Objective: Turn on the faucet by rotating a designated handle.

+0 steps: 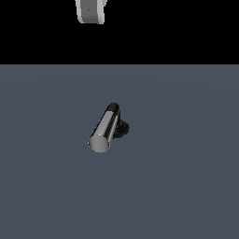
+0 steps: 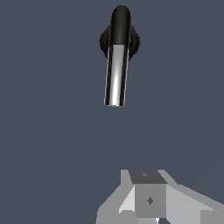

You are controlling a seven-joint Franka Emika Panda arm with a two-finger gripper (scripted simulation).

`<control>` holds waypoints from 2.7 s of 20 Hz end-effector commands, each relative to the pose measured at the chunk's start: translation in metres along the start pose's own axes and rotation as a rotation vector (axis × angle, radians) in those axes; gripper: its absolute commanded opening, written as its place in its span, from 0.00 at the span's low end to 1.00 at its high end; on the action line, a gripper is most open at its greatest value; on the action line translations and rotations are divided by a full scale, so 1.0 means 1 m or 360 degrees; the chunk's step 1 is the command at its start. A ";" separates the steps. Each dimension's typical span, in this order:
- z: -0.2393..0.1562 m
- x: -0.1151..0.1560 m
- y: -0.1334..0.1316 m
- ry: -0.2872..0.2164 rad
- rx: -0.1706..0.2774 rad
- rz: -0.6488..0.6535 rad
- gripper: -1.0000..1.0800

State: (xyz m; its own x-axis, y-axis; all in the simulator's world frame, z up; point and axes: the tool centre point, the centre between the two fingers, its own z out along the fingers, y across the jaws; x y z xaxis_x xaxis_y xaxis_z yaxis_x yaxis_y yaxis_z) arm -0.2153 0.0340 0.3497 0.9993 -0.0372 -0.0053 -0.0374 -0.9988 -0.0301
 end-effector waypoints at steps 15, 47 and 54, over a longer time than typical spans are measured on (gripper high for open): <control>0.126 0.035 -0.034 0.0004 -0.0021 -0.0016 0.00; 0.246 0.076 -0.064 0.0008 -0.0044 -0.0029 0.00; 0.246 0.079 -0.030 0.0007 -0.0045 -0.0029 0.00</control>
State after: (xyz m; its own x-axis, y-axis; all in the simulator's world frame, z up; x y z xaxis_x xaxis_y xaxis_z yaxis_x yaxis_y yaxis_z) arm -0.1403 0.0892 0.1052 0.9999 0.0100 -0.0012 0.0100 -0.9999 -0.0031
